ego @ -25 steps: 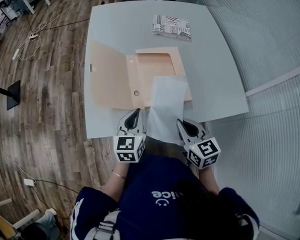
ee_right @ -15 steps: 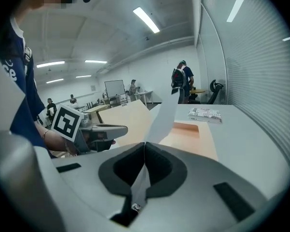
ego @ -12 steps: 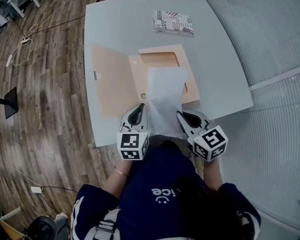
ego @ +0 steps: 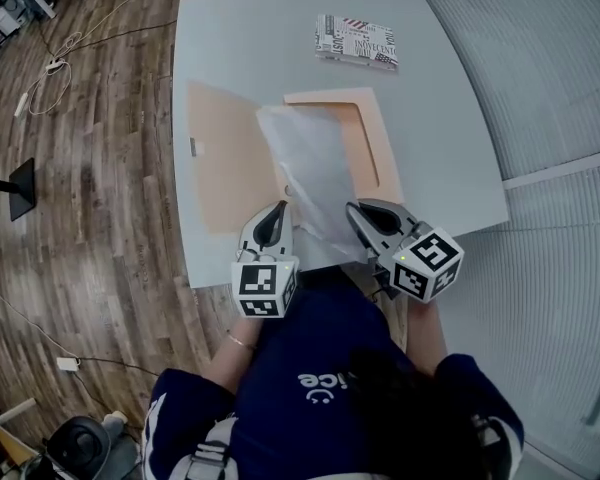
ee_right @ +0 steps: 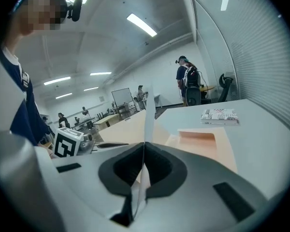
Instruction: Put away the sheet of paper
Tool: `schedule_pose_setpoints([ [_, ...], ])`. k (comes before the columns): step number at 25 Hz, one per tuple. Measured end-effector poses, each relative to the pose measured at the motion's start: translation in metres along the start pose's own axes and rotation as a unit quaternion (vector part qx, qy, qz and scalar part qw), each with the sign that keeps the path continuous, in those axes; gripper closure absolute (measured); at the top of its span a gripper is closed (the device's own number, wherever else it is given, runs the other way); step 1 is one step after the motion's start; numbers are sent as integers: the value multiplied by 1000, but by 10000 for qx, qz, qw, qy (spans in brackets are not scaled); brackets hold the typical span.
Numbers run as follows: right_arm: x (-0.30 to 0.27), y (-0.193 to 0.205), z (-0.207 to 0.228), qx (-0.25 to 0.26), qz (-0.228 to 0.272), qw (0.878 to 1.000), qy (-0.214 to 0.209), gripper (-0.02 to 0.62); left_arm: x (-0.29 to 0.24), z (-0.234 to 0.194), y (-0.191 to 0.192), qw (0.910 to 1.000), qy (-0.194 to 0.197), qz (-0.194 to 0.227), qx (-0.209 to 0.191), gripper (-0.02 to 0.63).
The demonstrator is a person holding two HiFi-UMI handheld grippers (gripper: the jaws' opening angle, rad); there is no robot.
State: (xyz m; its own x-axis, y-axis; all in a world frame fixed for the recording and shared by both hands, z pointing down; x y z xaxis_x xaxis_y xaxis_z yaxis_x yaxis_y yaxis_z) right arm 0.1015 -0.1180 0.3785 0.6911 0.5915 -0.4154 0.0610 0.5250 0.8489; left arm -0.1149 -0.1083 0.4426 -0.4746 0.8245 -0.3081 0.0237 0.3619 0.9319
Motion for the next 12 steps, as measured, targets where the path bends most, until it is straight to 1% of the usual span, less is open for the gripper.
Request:
schedule_pose_setpoints([
  [2, -6, -3, 8, -148, -151, 9996, -166, 588, 0, 1, -5, 9999, -125, 37, 39, 601],
  [4, -14, -5, 15, -281, -399, 9985, -240, 588, -1, 1, -8, 9997, -227, 61, 63, 601],
  [8, -32, -4, 34, -544, -801, 9952, -166, 588, -5, 3, -10, 9990, -430, 54, 97, 601],
  [12, -43, -1, 52, -812, -1174, 9896, -152, 588, -10, 7, -10, 9989, -477, 3, 42, 601],
])
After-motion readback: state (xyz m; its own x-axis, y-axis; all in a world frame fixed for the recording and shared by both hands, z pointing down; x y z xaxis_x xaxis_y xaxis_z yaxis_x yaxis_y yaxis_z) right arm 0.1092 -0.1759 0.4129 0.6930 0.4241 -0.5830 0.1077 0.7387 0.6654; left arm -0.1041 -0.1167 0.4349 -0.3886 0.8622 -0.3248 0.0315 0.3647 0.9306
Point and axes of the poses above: the fingertips, and each gripper's own axes: x backward along the fingers, z to its right, y out of its underside, the point moved 10 cm from there along x, backward along the fingers, and after that the axes turned 3 degrees about -x, right-handed, at the moved point
